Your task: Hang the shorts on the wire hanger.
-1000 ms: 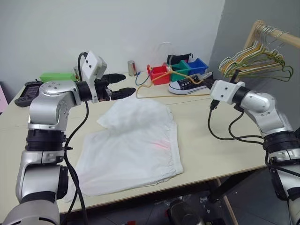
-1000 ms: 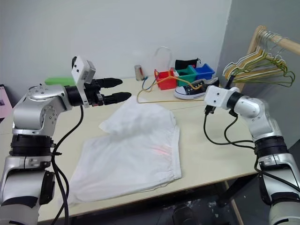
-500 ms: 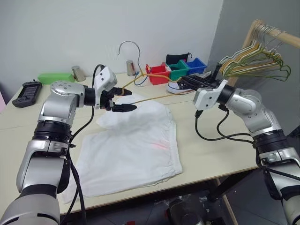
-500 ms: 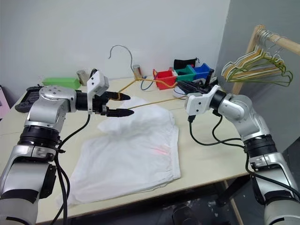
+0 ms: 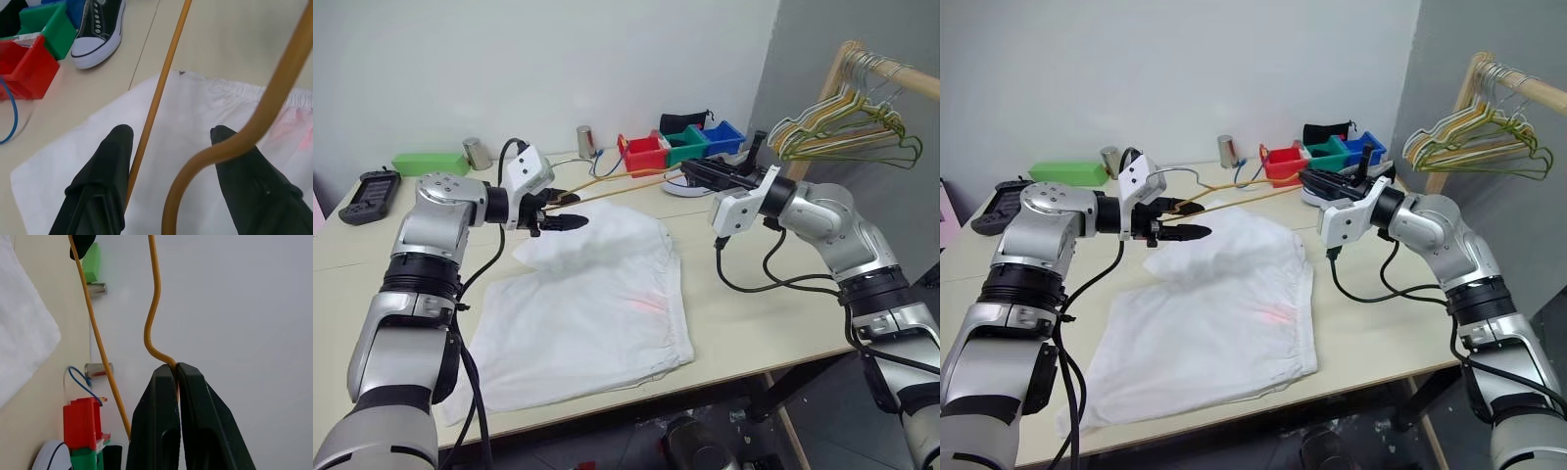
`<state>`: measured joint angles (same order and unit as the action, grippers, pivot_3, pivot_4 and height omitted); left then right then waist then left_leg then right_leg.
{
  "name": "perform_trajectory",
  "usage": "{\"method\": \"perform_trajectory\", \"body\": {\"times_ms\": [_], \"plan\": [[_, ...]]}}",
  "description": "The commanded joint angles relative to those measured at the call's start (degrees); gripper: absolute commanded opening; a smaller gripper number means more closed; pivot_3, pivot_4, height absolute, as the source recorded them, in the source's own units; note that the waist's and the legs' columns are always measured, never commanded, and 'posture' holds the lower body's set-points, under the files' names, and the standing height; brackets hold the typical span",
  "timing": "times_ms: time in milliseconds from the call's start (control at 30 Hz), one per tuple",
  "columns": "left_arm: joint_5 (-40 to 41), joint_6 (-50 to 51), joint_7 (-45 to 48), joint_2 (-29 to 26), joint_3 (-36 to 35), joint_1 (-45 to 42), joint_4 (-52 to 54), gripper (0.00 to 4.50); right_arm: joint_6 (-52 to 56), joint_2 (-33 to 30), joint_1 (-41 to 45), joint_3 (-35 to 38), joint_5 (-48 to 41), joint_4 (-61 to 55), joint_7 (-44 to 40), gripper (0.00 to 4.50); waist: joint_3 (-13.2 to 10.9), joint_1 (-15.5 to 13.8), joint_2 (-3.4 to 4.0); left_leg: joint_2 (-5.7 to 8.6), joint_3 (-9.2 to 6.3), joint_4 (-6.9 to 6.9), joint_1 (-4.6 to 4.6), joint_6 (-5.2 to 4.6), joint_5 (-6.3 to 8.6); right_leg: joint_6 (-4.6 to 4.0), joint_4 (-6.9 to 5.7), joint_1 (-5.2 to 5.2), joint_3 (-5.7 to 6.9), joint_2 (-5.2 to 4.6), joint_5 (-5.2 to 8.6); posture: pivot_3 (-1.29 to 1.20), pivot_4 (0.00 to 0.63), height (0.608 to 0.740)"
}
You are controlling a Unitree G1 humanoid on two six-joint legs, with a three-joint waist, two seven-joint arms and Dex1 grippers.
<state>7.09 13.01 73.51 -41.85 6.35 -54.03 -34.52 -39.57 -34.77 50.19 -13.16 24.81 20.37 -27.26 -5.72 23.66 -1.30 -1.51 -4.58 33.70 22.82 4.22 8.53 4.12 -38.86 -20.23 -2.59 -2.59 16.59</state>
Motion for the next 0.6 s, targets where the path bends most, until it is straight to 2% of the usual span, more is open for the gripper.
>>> {"method": "perform_trajectory", "body": {"times_ms": [33,167,333,367,500,600], "plan": [[-0.7,-1.4,0.5,-0.1,0.2,-0.1,1.7,2.28,0.6,0.1,1.9,1.6,-1.1,-1.4,1.4,0.00,0.0,0.0,0.00,0.00,0.00,0.00,0.00,0.00,0.00,0.00,0.00,0.00,0.00,0.00,0.00,-0.29,0.000,0.740],[-0.5,-1.0,0.5,-0.2,0.0,0.5,2.9,2.18,0.7,-0.1,1.9,1.5,-1.4,-1.3,0.9,0.00,0.0,0.0,0.00,0.00,-0.01,0.00,-0.01,0.00,0.00,0.00,-0.02,0.00,0.00,0.00,0.00,-0.29,0.000,0.740],[-1.4,-2.2,-0.8,0.2,-0.1,0.9,2.8,1.15,1.2,-0.2,2.2,1.4,-1.6,-0.8,0.6,0.00,0.0,0.0,0.00,0.00,-0.01,0.00,-0.01,0.00,0.00,0.00,-0.03,0.00,0.01,0.00,0.00,-0.29,0.000,0.740],[-1.3,-2.4,-0.7,0.3,-0.2,0.9,2.9,1.15,1.3,-0.2,2.2,1.4,-1.6,-0.7,0.6,0.00,0.0,0.0,0.00,0.00,-0.01,0.00,-0.01,0.00,0.00,0.00,-0.03,0.01,0.01,0.00,0.00,-0.29,0.000,0.740],[-0.2,-2.0,0.2,0.4,-1.0,0.5,3.1,1.77,1.5,-0.4,2.5,1.3,-1.6,-0.3,0.4,0.00,0.0,0.0,0.00,0.00,-0.01,0.00,-0.01,0.00,0.00,0.00,-0.03,0.01,0.00,0.00,0.00,-0.29,0.000,0.740],[-0.6,-2.7,0.6,0.0,-0.6,0.5,2.9,2.49,1.5,-0.5,2.6,1.3,-1.6,-0.1,0.2,0.00,0.0,0.0,0.00,0.00,-0.01,0.00,-0.01,0.00,0.00,0.00,-0.03,0.01,0.01,0.00,0.00,-0.29,0.000,0.740]]}}
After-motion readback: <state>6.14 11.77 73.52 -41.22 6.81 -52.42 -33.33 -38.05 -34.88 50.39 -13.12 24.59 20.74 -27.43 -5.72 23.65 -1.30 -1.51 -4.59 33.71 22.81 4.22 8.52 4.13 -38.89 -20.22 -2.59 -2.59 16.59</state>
